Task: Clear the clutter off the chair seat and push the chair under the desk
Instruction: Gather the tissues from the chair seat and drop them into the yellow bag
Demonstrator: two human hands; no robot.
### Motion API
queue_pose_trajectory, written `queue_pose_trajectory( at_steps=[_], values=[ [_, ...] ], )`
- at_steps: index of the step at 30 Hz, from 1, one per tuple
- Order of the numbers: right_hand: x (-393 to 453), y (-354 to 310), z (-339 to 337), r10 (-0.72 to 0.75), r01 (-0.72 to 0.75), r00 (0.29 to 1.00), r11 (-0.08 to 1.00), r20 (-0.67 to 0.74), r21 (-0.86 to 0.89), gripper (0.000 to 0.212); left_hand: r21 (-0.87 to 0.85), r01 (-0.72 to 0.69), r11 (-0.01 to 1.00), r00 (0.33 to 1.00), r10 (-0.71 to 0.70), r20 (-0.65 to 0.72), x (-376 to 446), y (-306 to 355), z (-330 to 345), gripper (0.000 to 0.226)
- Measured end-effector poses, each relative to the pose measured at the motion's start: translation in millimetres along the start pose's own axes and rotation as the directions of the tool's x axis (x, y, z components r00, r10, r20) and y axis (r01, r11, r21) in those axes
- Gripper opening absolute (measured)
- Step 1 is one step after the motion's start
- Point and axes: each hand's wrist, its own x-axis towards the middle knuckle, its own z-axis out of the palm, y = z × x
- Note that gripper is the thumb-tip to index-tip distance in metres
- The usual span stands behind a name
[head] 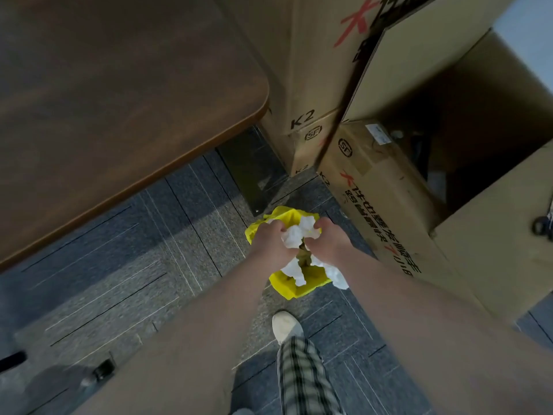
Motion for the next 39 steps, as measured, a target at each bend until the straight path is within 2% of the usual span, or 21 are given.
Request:
queue_pose_trajectory(
  at_steps=[5, 9, 16, 22, 25, 29, 32, 35, 39],
  values=[
    [3.8, 1.4, 3.8, 0.008, -0.008, 0.999, 1.000, 0.040, 0.016, 0.043, -0.051, -0.011, 0.999, 0.997, 0.015, 0.071, 6.4, -1.1, 9.6, 0.069],
    [5.0, -0.9, 5.8, 0.021, -0.022, 0.999, 0.999, 0.046, 0.027, 0.042, -0.039, -0.031, 0.999, 0.994, 0.035, 0.101, 5.8, -4.0, 10.4, 0.064],
    [-2.5, -8.8, 6.5, -0.009, 0.012, 0.999, 0.998, 0.047, -0.066, 0.035, 0.041, 0.011, 0.999, 0.997, -0.014, 0.080, 1.5, -13.4, 0.2, 0.057],
    [-22.6, -16.2, 13.4, -0.035, 0.049, 0.995, 0.987, 0.093, -0.155, 0.035, 0.121, -0.005, 0.993, 0.990, -0.012, 0.139, -23.1, -21.0, -11.8, 0.048],
    [-39.4, -27.1, 21.3, -0.059, 0.081, 0.992, 0.975, 0.110, -0.207, 0.038, 0.113, 0.023, 0.993, 0.989, -0.039, 0.142, -44.1, -32.1, -22.4, 0.053],
    [-61.4, -51.4, 40.3, -0.142, 0.179, 0.979, 0.942, 0.149, -0.284, 0.031, 0.061, 0.076, 0.995, 0.994, -0.081, 0.077, -77.2, -62.0, -44.3, 0.057],
    [-82.6, -78.9, 60.3, -0.176, 0.227, 0.970, 0.906, 0.169, -0.357, 0.041, 0.033, 0.112, 0.993, 0.992, -0.113, 0.047, -108.7, -93.2, -64.2, 0.055],
    [-112.6, -113.6, 87.0, -0.229, 0.301, 0.950, 0.854, 0.213, -0.425, 0.045, -0.024, 0.192, 0.981, 0.981, -0.191, 0.010, -144.3, -135.3, -80.7, 0.064],
    [-155.0, -159.1, 141.1, -0.313, 0.435, 0.897, 0.750, 0.313, -0.498, 0.050, -0.097, 0.272, 0.957, 0.962, -0.274, -0.014, -200.1, -203.1, -96.3, 0.071]
  ],
)
